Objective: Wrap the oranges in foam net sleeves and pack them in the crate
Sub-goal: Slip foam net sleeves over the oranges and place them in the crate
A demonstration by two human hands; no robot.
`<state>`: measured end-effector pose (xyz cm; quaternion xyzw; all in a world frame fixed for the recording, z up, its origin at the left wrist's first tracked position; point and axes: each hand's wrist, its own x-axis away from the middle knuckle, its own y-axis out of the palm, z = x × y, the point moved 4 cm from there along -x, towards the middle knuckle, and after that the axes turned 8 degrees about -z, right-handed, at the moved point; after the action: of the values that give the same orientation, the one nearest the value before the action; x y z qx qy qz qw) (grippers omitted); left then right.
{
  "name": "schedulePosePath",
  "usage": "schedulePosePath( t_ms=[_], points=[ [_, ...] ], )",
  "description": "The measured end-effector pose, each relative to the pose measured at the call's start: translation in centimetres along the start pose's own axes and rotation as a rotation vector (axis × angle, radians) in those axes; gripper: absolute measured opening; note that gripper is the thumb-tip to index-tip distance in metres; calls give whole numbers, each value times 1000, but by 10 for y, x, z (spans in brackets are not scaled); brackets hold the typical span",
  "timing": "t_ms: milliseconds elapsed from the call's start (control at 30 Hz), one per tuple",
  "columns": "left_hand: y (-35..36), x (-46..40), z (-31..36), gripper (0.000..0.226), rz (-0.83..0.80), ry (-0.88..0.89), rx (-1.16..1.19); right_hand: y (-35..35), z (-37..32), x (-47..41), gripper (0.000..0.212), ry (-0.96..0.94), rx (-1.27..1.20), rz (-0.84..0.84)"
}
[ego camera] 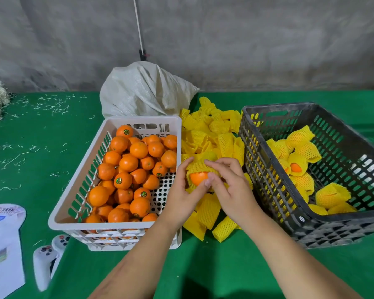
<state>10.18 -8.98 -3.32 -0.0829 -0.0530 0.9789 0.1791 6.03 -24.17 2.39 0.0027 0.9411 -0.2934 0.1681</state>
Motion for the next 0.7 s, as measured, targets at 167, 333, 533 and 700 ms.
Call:
schedulePosePath(
  t_ms=[167,333,533,700],
  points=[
    [9,-1,4,73,-93,20,32,-14,-6,-10,30,-31,136,50],
    [2,-1,3,66,87,52,143,-6,-17,0,23,-215,343,21],
    [3,-1,-1,66,49,31,164,1,-5,5,41,-103,272,35],
    [3,-1,-1,65,33,52,131,-2,-7,3,38,-172,281,82]
  ],
)
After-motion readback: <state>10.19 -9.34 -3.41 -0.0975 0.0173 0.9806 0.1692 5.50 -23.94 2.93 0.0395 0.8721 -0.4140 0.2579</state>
